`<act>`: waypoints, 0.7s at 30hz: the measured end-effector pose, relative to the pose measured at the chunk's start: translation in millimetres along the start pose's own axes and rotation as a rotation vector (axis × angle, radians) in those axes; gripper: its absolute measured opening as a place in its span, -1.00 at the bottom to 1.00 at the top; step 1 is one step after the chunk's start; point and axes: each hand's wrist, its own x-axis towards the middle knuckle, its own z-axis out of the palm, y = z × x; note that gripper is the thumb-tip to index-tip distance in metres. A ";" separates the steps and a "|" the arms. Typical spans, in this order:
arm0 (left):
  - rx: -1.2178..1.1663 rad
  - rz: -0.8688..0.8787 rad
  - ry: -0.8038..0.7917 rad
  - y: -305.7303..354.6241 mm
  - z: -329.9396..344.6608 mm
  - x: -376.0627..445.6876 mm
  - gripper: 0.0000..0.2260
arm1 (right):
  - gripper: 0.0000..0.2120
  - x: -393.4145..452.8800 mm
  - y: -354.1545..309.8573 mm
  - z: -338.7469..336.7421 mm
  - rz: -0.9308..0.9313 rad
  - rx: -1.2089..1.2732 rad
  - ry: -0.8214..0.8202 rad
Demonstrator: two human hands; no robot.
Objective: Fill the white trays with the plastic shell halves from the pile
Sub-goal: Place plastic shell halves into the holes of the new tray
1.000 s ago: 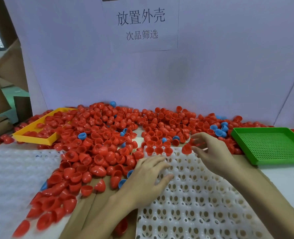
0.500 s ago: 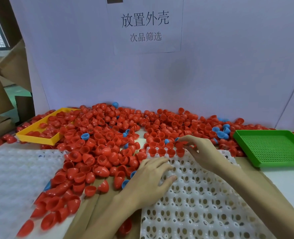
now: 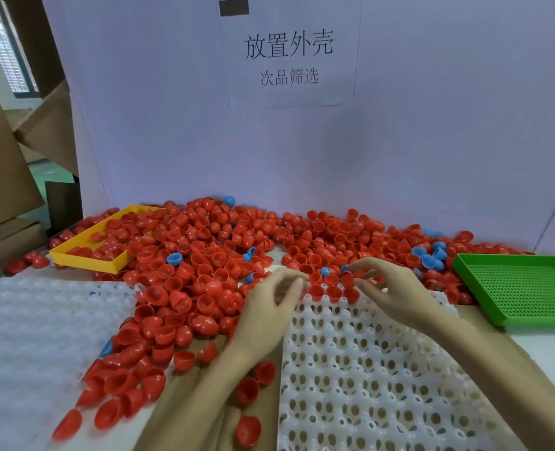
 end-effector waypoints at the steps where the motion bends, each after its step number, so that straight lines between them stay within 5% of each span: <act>1: 0.021 -0.007 0.083 -2.5 -7.0 3.0 -0.86 | -0.75 -2.3 0.4 -1.7 0.006 0.011 0.009; 4: 0.315 -0.006 0.192 -17.2 -27.0 8.7 -0.89 | -0.75 -13.3 1.1 -7.0 0.025 0.022 -0.011; 11: 0.897 0.046 -0.199 -36.5 -41.0 10.9 -0.68 | -0.77 -52.6 -8.1 -26.3 0.015 0.099 -0.065; 15: 0.874 0.048 -0.177 -39.6 -44.3 12.9 -0.70 | -0.78 -68.8 -15.7 -27.3 0.015 0.157 -0.041; 21: 0.421 0.037 0.106 -35.6 -45.7 14.0 -0.63 | -0.79 -81.0 -22.9 -23.5 0.034 0.168 -0.007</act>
